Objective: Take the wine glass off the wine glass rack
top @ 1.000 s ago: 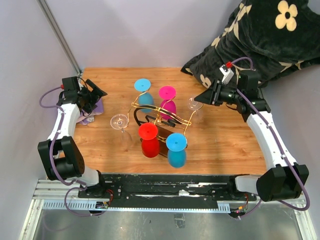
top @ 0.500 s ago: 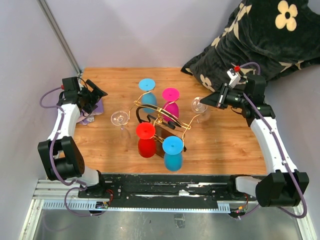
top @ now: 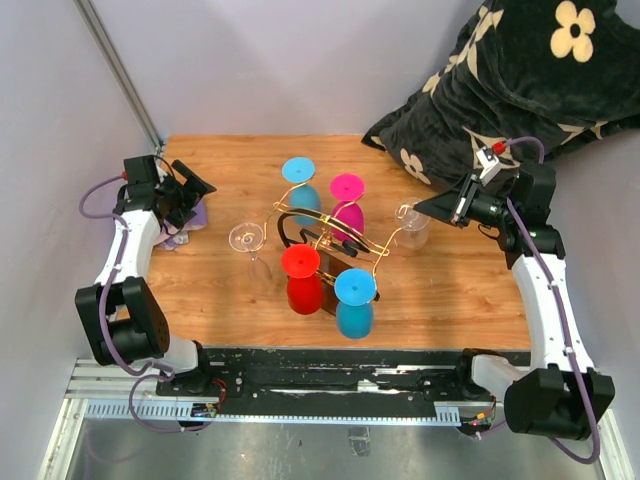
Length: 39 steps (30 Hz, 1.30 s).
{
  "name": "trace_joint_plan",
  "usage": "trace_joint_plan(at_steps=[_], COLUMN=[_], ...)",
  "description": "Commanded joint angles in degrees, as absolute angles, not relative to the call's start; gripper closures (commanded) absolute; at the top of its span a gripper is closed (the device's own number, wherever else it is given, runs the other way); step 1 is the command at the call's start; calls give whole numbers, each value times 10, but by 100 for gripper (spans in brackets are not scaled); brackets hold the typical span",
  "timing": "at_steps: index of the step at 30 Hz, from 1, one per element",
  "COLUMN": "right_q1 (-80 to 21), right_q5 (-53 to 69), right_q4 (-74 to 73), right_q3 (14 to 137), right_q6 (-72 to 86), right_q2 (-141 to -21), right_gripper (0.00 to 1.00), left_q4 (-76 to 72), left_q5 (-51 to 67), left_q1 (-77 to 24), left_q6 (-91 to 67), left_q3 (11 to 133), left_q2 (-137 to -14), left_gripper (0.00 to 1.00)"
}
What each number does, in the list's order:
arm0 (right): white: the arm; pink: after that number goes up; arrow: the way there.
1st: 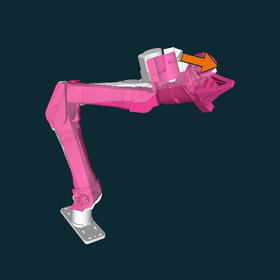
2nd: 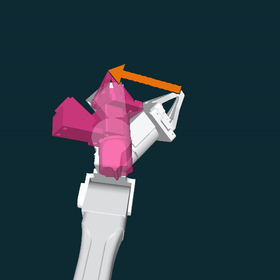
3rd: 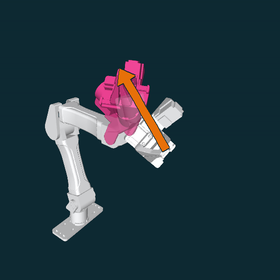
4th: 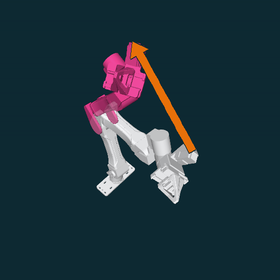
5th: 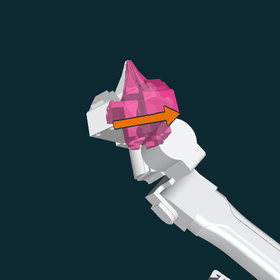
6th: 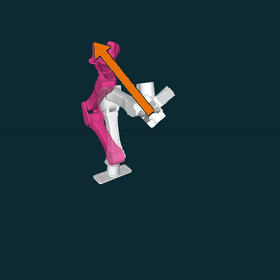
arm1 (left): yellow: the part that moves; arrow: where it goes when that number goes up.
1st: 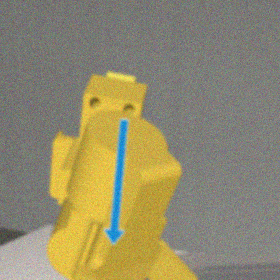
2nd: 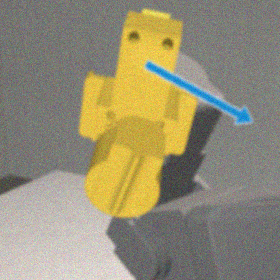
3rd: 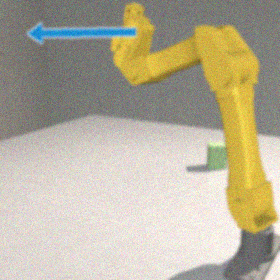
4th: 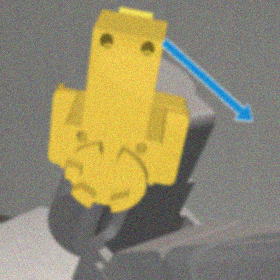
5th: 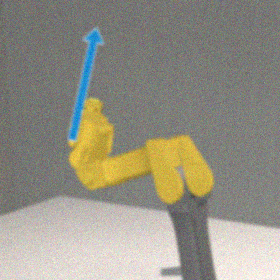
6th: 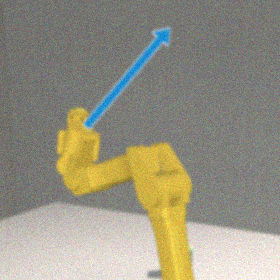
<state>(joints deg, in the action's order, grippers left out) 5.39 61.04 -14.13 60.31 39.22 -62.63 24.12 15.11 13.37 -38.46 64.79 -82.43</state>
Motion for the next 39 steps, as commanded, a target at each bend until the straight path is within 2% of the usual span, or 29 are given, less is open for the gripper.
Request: trace_joint_plan(at_steps=[1, 7, 13, 22, 26, 29, 31, 34, 39], right_q1=[60, 29, -16, -14, 15, 55, 82, 91, 63], right_q5=[664, 663, 634, 625, 628, 614, 568, 405, 106], right_q4=[-109, -46, -10, 106, 78, -60, -185, -349, -470], right_q3=[584, 562, 590, 653, 714, 763, 783, 806, 792], right_q6=[417, 455, 479, 545, 531, 437, 318, 174, 65], right_q2=[-592, -600, -650, -735, -759, -758, -744, -711, -671], right_gripper=[99, 99, 99, 99, 99, 99, 99, 99, 99], left_q4=[238, 223, 226, 226, 228, 228, 227, 220, 228], left_q5=[165, 176, 175, 181, 183, 189, 191, 195, 175], left_q1=[133, 133, 133, 133, 133, 133, 133, 133, 133], left_q6=[-384, -397, -396, -396, -394, -395, -396, -394, -379], left_q3=[636, 623, 619, 622, 628, 635, 638, 639, 640], left_q2=[-806, -807, -803, -806, -807, -810, -810, -807, -791], left_gripper=[9, 9, 9, 9, 9, 9, 9, 9, 9])
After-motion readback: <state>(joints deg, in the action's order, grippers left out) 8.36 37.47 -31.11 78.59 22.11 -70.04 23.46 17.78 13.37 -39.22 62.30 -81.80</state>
